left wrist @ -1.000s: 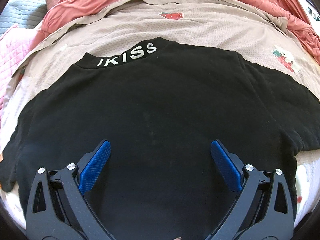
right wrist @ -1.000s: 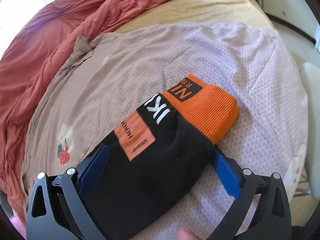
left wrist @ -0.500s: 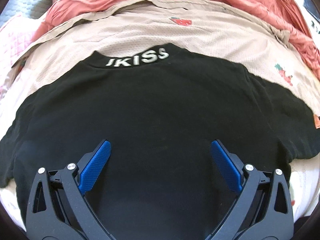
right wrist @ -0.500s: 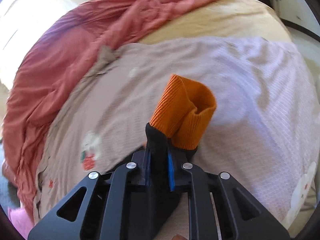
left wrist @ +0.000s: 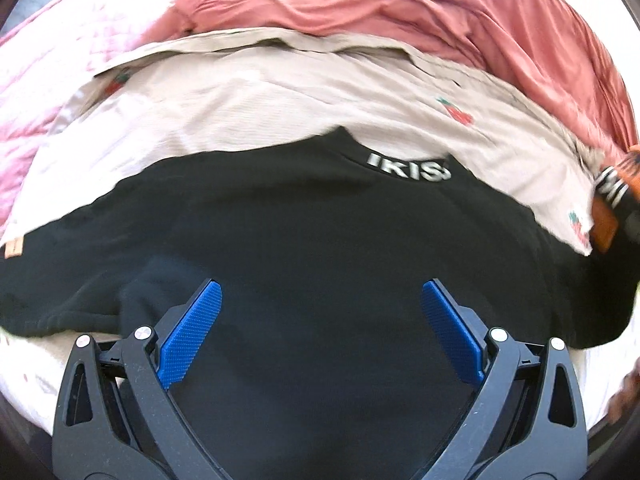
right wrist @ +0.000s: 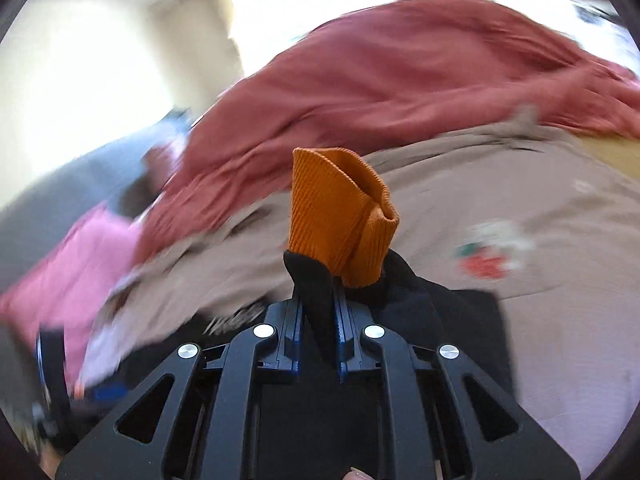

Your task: Fold small clothes

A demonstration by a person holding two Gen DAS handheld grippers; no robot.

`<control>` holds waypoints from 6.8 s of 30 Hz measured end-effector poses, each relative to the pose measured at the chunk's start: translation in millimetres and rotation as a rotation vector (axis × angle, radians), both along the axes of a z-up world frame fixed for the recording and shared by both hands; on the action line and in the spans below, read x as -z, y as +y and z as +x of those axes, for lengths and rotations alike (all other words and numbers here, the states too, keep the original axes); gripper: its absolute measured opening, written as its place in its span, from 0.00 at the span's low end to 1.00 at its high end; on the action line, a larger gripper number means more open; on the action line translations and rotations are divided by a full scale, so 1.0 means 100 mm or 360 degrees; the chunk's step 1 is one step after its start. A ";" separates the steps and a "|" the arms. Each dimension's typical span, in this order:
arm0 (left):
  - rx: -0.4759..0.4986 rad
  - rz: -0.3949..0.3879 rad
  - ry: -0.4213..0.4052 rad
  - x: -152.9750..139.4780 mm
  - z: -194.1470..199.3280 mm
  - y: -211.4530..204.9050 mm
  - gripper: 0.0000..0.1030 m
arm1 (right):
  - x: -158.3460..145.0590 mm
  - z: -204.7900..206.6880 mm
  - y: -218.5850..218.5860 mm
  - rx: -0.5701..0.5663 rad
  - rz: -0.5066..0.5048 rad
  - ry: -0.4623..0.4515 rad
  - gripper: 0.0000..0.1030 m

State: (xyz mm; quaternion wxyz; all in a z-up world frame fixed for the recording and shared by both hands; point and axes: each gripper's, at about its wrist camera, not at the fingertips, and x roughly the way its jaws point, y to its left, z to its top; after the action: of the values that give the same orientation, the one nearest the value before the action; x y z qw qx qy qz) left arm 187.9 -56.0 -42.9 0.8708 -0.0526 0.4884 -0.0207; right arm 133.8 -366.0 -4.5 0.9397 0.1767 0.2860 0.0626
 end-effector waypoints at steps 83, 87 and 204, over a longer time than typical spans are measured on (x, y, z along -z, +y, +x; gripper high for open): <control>0.0250 -0.0284 0.0004 -0.17 0.10 0.20 0.46 | 0.76 0.26 0.42 -0.0184 -0.0324 0.0633 0.75; 0.0280 0.0063 0.0177 0.19 0.18 -0.12 0.58 | 0.93 0.31 0.37 -0.0172 -0.0399 0.0804 0.75; 0.0254 -0.0365 -0.0035 0.09 -0.47 0.64 0.12 | 0.30 -0.15 0.73 0.0050 -0.0098 0.0454 0.95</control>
State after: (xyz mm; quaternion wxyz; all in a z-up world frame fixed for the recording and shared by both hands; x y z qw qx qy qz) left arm 140.4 8.1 -51.9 0.8600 -0.1125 0.4758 -0.1463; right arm 118.5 -292.7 -34.3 0.8953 0.1594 0.4158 0.0133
